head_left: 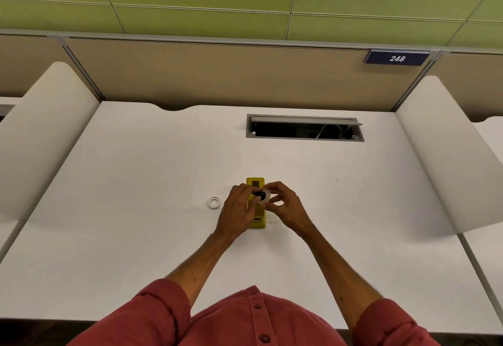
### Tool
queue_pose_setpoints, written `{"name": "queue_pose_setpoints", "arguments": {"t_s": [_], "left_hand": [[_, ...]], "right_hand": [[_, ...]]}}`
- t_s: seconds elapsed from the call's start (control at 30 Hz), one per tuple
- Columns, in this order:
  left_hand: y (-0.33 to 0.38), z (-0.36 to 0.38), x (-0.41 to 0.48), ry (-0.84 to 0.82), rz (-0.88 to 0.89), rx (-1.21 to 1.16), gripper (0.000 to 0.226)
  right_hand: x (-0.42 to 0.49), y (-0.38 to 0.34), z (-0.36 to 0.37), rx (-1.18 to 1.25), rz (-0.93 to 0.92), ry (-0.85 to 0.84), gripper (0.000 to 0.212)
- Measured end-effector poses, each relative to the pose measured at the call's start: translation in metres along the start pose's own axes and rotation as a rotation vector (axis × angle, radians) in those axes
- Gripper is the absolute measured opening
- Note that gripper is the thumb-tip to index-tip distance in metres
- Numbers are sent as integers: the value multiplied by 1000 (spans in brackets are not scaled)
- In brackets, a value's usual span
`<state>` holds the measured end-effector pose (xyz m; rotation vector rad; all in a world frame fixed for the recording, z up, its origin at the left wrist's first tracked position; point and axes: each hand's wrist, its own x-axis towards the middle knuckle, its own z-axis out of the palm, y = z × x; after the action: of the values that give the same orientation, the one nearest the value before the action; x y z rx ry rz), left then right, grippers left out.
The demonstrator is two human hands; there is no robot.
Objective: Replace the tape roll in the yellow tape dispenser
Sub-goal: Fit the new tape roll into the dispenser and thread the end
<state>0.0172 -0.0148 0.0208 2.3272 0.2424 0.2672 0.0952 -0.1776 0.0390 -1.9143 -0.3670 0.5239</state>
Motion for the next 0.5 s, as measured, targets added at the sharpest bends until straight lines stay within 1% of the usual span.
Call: {"name": "queue_pose_setpoints", "arguments": {"t_s": [0.13,0.23,0.33,0.5], "left_hand": [[-1,1,0,-25,0,10,23],[-2,1,-2,-26,-34,8,26],[-3,2,-5,-16,-72,-19,28],[-7,4,-8,1,-136,-9,32]], "right_hand": [[0,-1,2,-25,-17,-1,37],[1,0,3,-58,-29,-1,36],[1,-1,5,-132,-59,-3,34],[4,-5,8,-253,-56,-23,34]]}}
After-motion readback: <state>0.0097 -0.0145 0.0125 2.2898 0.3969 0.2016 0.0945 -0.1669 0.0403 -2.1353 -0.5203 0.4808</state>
